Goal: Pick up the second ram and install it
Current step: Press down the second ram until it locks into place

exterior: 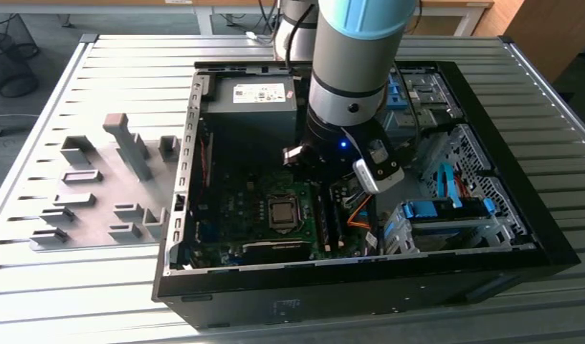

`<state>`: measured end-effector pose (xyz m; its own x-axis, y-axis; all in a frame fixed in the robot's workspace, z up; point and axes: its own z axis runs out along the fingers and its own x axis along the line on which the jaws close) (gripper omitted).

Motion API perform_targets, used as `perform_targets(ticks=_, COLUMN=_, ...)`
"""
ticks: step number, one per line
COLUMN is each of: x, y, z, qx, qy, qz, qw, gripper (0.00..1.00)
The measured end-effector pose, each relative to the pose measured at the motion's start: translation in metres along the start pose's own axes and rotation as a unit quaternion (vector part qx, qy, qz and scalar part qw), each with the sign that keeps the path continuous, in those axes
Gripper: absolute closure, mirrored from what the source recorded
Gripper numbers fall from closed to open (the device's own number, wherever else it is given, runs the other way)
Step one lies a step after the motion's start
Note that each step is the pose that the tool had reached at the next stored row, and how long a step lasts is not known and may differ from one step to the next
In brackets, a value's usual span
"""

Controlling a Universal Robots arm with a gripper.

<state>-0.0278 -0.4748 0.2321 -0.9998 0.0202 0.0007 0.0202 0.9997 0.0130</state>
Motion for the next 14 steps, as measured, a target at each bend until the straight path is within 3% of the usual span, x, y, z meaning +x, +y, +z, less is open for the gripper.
perform_targets(ticks=1, x=0.0, y=0.0, z=0.0, qx=0.0, qy=0.0, qz=0.0, qw=1.0, gripper=0.87)
perform_targets(ticks=3, x=0.0, y=0.0, z=-0.0001, qx=0.0001, qy=0.0, qz=0.0, qw=1.0, gripper=0.9)
perform_targets(ticks=6, x=0.0, y=0.0, z=0.0011, qx=0.0001, qy=0.0, qz=0.0, qw=1.0, gripper=0.9)
perform_targets(ticks=14, x=0.0, y=-0.0004, z=0.0149, qx=0.001, qy=0.0004, qz=0.0, qw=1.0, gripper=0.9)
